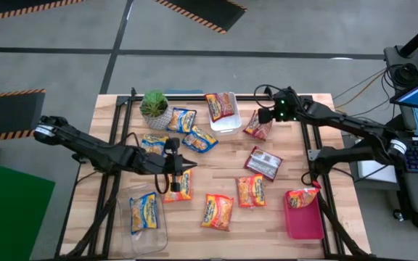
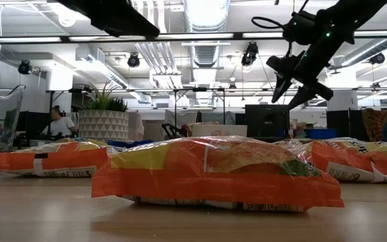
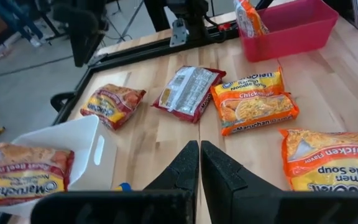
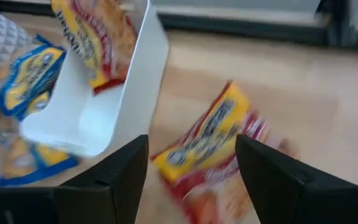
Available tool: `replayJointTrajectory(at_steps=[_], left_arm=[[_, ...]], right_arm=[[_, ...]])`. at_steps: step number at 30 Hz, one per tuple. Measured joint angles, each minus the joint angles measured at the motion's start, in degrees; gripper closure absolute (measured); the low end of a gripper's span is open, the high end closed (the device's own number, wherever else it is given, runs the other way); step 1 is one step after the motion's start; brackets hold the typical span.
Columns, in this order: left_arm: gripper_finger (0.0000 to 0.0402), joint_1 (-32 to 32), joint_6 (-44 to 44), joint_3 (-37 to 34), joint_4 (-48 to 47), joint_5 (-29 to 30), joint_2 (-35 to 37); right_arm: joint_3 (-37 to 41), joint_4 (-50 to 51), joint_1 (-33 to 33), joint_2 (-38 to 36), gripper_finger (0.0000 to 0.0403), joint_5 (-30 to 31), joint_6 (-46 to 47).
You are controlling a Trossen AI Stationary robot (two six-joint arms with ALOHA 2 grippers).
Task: Sort Maruchan noodles
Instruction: Put the top red noodle pack into the white bin
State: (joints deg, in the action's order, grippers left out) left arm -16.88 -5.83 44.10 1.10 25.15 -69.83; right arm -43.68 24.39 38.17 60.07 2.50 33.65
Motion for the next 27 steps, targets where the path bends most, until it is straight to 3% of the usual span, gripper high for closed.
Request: replayJointTrajectory(at_steps=[3, 6, 12, 17, 22, 27], left_arm=[[0.0402, 0.0, -3.2, 0.0, 0.2, 0.0, 1.0], [0.0402, 0.3, -8.6, 0.0, 0.3, 0.0, 2.0], [0.0402, 4.1, -14.8, 0.0, 0.3, 3.1, 4.6], [0.0402, 5.7, -9.1, 0.0, 2.1, 2.1, 6.4], [0.0402, 2.8, -1.4, 0.0, 3.4, -4.0, 7.0], [0.0402, -1.1, -1.7, 0.0, 4.4, -4.3, 6.8]], right_arm=[[0.0, 0.2, 0.5, 0.5, 0.0172, -1.1, -5.7], [-1.1, 1.4, 3.5, 1.5, 0.0172, -6.0, -10.3], [-4.7, 1.4, 15.9, 7.5, 0.0172, -28.8, -18.4], [-5.2, 4.5, 22.4, 14.7, 0.0172, -39.8, -27.4], [-5.3, 8.6, 24.4, 19.7, 0.0172, -40.1, -32.8], [-5.4, 6.7, 24.2, 22.3, 0.0172, -40.0, -34.9]])
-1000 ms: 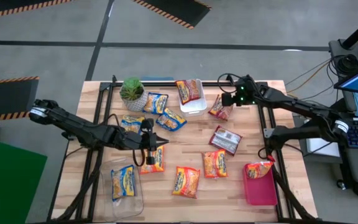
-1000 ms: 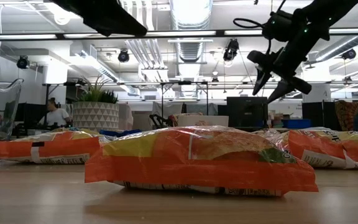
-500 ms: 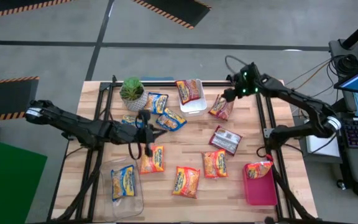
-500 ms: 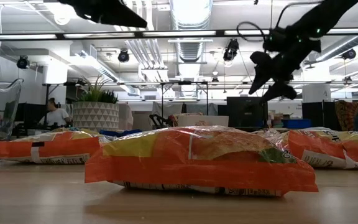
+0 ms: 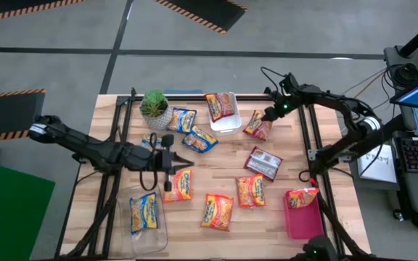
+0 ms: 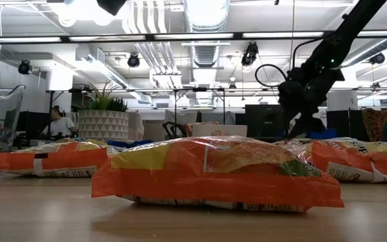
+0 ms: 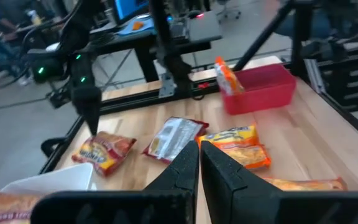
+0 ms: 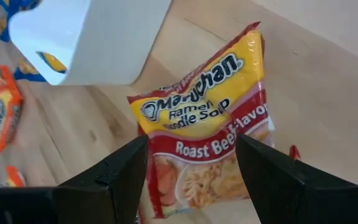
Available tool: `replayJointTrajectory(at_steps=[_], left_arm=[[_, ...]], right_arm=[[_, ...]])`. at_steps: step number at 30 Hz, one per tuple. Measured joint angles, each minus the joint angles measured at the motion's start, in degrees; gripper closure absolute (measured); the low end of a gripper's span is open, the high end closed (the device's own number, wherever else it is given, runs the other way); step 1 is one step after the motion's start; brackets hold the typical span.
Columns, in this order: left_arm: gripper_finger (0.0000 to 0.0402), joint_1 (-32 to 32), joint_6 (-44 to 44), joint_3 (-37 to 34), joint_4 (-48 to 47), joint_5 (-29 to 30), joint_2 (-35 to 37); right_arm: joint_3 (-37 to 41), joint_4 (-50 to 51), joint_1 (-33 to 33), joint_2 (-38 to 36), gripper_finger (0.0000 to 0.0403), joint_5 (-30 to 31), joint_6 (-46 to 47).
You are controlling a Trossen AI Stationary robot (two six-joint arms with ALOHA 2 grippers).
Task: Sort Maruchan noodles
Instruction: Put the top red noodle pack into the white bin
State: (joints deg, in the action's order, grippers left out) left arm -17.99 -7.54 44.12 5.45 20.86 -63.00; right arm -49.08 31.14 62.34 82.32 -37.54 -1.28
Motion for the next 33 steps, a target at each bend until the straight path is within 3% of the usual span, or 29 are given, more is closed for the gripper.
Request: replayJointTrajectory(at_steps=[11, 18, 28, 33], left_arm=[[0.0402, -1.0, 0.5, 0.0, 0.0, 0.2, 0.0], [0.0402, -1.0, 0.0, 0.0, 0.0, 0.2, -0.2], [0.0402, -1.0, -2.4, 0.0, 0.0, 0.2, -1.6], [0.0402, -1.0, -2.8, 0.0, 0.0, 0.2, -1.6]], right_arm=[[-1.2, 0.5, -0.5, 0.0, 0.0172, 1.0, -5.1], [-3.2, -0.9, -0.5, -2.4, 0.0172, 12.3, -7.6], [0.4, -6.1, -1.5, 2.5, 0.0172, 11.4, -8.8], [0.6, -7.3, -1.9, 5.9, 0.0173, 5.4, -8.2]])
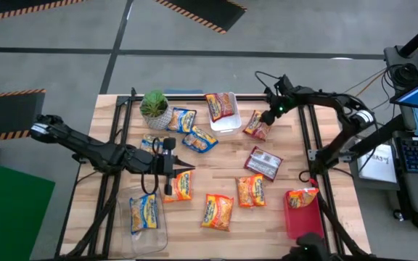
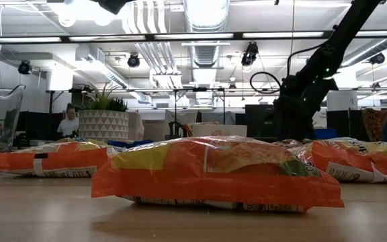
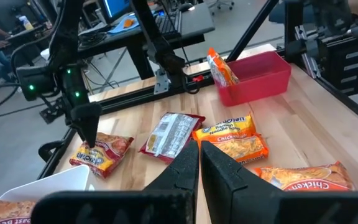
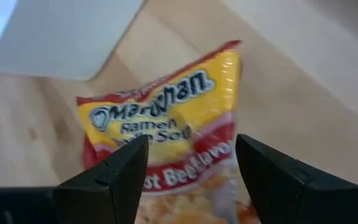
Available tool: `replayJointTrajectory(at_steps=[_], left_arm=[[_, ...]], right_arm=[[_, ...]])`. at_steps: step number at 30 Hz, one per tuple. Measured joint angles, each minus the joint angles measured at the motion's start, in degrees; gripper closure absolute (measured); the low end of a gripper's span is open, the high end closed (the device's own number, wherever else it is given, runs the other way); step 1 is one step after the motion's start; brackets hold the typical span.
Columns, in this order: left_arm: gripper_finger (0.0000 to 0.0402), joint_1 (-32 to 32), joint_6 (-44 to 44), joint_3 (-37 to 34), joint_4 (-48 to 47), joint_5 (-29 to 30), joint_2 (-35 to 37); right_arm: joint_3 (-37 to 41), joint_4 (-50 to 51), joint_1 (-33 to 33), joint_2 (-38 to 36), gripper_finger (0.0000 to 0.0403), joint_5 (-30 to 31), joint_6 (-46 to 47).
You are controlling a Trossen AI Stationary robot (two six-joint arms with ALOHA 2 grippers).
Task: Sort Maruchan noodles
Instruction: Put the top red noodle pack into the white bin
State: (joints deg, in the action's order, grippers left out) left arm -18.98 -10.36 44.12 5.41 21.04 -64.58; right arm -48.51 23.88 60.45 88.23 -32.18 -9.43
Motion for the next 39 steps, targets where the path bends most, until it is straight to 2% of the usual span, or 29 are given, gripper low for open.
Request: replayJointTrajectory(at_steps=[4, 7, 16, 24, 29, 36, 39], left_arm=[[0.0402, 0.0, -0.7, 0.0, 0.0, 0.0, 0.0], [0.0402, 0.0, -0.9, 0.0, 0.0, 0.0, 0.0], [0.0402, 0.0, -1.0, 0.0, 0.1, 0.0, 0.0], [0.0402, 0.0, -1.1, 0.0, 0.1, 4.0, 0.0], [0.0402, 0.0, -1.2, 0.0, 0.4, 4.7, 0.0], [0.0402, 0.0, -1.8, 0.0, 2.2, 7.0, 0.1], [0.0402, 0.0, -2.6, 0.0, 3.0, 7.0, 0.4]], right_arm=[[0.0, -1.1, -0.6, 3.3, 0.0187, -0.2, 0.4], [0.0, -2.0, -1.2, 4.9, 0.0217, -0.9, -0.9], [0.0, -2.2, -1.2, 0.4, 0.0382, -0.8, -2.1], [0.0, -1.5, -3.8, -9.0, 0.0394, 0.6, -0.9], [0.0, -1.5, -8.6, -17.4, 0.0394, 12.2, -1.7], [0.0, -5.5, -15.1, -26.7, 0.0394, 20.6, -1.1], [0.0, -9.9, -17.5, -28.0, 0.0394, 21.7, -1.1]])
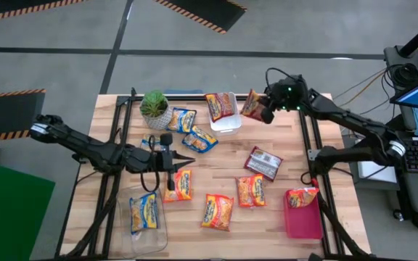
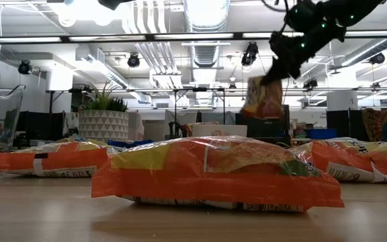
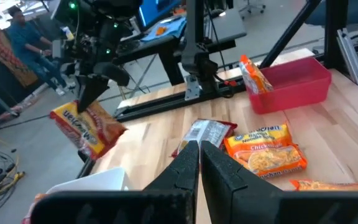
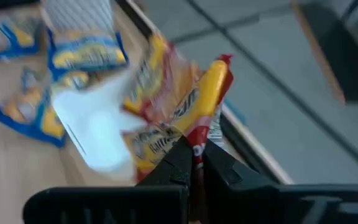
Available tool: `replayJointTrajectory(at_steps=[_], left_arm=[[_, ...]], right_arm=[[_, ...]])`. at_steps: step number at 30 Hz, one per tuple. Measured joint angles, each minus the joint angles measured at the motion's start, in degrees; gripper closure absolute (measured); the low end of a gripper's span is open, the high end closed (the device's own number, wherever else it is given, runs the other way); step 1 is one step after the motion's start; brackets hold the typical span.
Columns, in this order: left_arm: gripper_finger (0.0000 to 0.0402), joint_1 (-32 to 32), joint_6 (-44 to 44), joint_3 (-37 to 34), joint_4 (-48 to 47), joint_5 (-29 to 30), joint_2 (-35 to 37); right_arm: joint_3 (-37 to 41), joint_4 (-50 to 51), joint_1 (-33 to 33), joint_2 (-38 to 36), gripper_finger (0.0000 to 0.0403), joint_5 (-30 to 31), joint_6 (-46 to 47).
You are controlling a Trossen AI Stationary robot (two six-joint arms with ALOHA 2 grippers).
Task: Sort Maruchan noodles
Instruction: Put the top red noodle pack into the white bin
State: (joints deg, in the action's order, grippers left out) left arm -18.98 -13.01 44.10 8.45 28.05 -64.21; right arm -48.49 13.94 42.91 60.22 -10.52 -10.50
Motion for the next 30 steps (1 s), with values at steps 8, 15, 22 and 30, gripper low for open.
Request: replayJointTrajectory(at_steps=[8, 15, 22, 30], left_arm=[[0.0402, 0.0, -1.3, 0.0, -0.1, 6.6, 3.5], [0.0402, 0.0, -1.5, 0.0, -2.5, 7.4, 6.6], [0.0402, 0.0, -1.6, -0.1, -4.4, 7.4, 7.8], [0.0402, 0.0, -3.2, -0.2, -4.4, 7.4, 7.5]], right_arm=[[0.0, -16.0, -5.1, 4.4, 0.0395, 0.1, 0.6], [0.0, -28.1, -7.0, 12.4, 0.0395, 0.1, -2.1], [0.0, -31.8, -7.2, 18.6, 0.0395, 0.0, -8.0], [-0.1, -40.8, -8.2, 24.3, 0.0394, -0.4, -12.7]])
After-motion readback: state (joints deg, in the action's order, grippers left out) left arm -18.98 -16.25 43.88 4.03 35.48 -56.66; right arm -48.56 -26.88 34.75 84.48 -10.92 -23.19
